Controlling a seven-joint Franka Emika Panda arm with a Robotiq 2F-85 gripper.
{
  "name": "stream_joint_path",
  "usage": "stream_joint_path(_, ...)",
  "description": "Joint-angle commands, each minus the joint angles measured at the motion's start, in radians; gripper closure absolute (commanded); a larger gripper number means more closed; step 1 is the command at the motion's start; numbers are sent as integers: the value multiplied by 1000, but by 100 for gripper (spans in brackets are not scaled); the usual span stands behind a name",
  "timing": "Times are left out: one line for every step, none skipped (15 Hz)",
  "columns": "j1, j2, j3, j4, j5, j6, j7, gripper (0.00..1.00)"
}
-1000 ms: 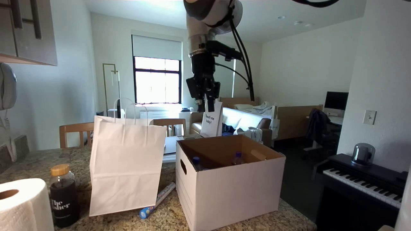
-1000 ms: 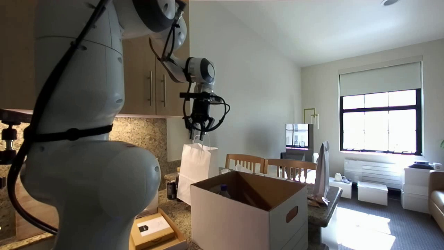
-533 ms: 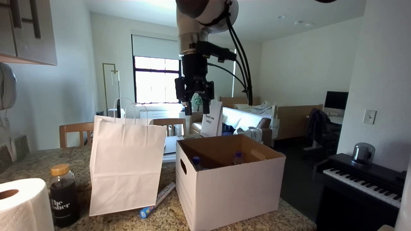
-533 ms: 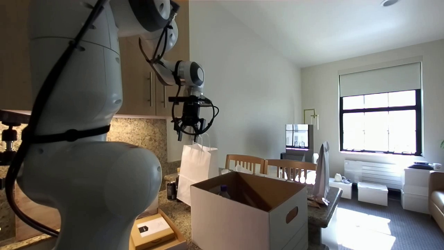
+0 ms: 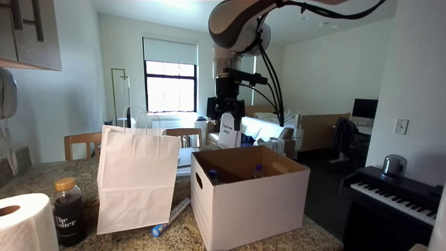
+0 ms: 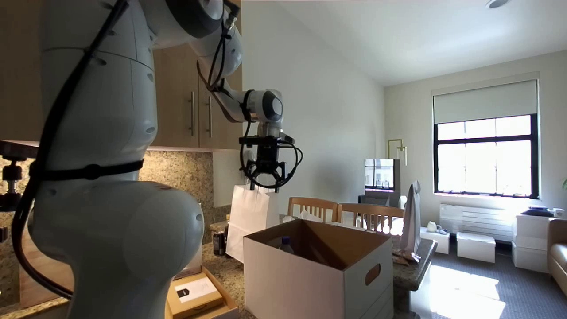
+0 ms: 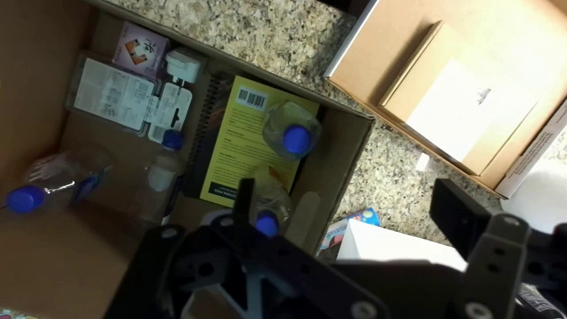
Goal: Remove the bottles from the box and put them on the table
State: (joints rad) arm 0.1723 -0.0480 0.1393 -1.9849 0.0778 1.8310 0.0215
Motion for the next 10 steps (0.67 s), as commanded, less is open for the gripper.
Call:
stream_joint_path(-53,4,-45,-35,-36,98,-129,0)
stream_joint_path(-63,24,-54,-27,-77,107,-149,0)
stream_joint_path(-72,50,-61,-14,-131,114,-180,0)
stream_joint_path(-80,77,-68,0,-200,129,-179,0)
stream_joint_path(-86,102,-74,7,-277,182,-154,0)
stream_joint_path(-89,132,-80,21,-341,206,-160,0)
stream_joint_path(-91,166,-86,39,-404,233,-169,0)
stream_joint_path(-92,199,-92,59,-456,252,-172,0)
stream_joint_path(-93,235,-98,81,-488,255,-191,0)
stream_joint_path(-94,276,-106,107,-520,251,-201,0)
